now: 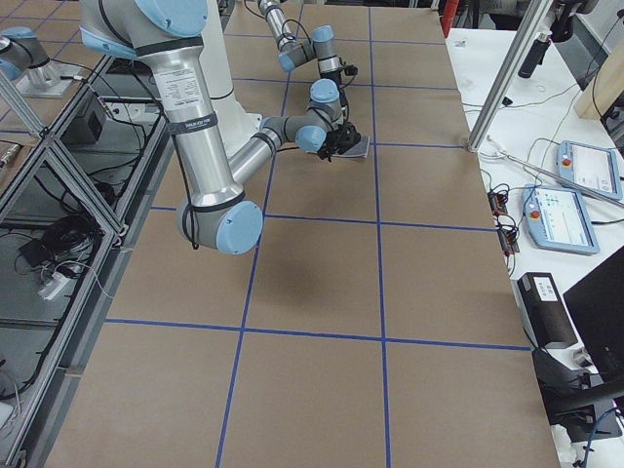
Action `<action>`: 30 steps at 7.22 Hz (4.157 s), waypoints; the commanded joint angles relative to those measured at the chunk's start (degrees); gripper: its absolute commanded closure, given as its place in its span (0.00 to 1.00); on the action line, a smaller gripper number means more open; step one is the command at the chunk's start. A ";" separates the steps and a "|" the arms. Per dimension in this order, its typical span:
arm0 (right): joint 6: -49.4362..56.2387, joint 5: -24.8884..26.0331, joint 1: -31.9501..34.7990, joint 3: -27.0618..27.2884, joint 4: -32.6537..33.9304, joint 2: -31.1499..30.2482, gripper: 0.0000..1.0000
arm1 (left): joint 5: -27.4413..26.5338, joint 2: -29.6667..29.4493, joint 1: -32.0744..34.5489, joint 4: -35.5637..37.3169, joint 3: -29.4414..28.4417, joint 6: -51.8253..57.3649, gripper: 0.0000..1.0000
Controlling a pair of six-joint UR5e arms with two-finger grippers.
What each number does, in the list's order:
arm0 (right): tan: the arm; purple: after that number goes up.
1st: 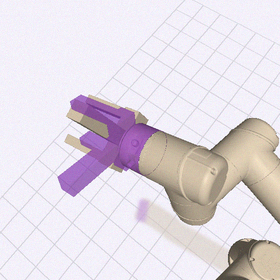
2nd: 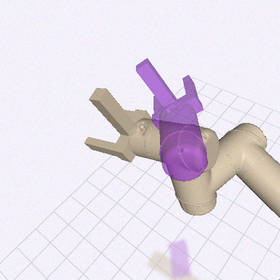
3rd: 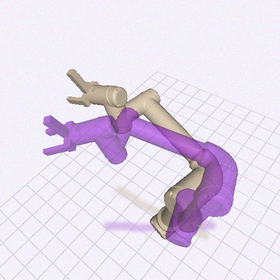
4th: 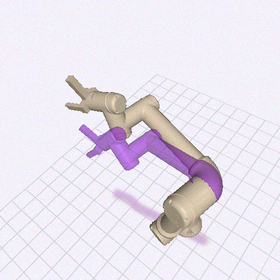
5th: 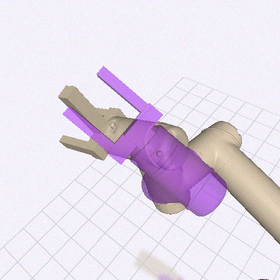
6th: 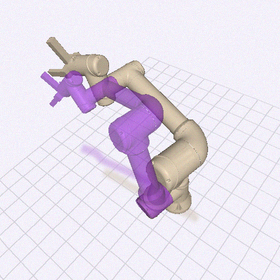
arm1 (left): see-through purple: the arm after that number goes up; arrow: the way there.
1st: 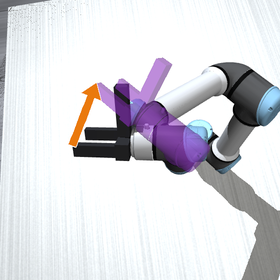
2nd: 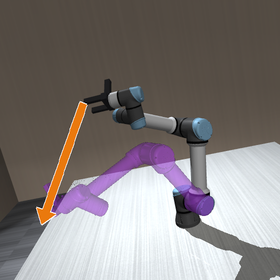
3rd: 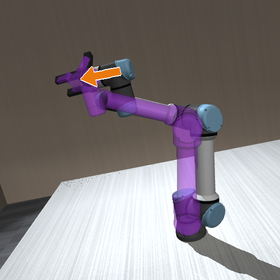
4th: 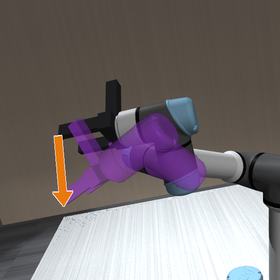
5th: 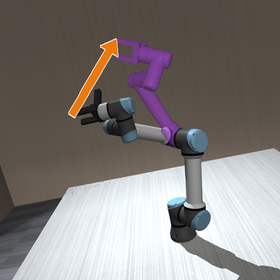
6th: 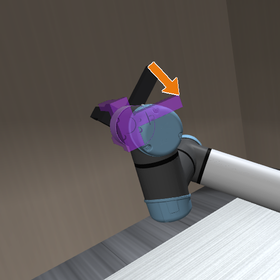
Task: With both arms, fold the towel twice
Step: 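Move the left gripper to the strip's near end while the right withdraws, then lower the left gripper and grasp the near end of the towel strip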
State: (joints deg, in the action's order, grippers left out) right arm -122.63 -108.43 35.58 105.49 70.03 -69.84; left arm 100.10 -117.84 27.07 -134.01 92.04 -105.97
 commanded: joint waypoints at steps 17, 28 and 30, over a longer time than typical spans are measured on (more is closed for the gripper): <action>1.35 -2.84 2.30 -1.08 -0.24 -0.73 0.00 | -5.17 0.33 -8.88 0.94 0.95 -3.02 0.59; 1.43 -4.60 3.18 -0.90 -0.24 -1.52 0.00 | -4.82 -1.24 -9.23 6.72 6.31 -3.28 1.00; 2.48 -4.94 3.96 -0.90 -0.33 -2.49 0.00 | -5.00 -3.18 -6.27 7.35 5.09 -3.11 1.00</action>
State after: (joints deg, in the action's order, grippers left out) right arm -120.89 -113.11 38.97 104.59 69.72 -71.84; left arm 95.13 -119.71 18.91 -127.27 97.65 -109.17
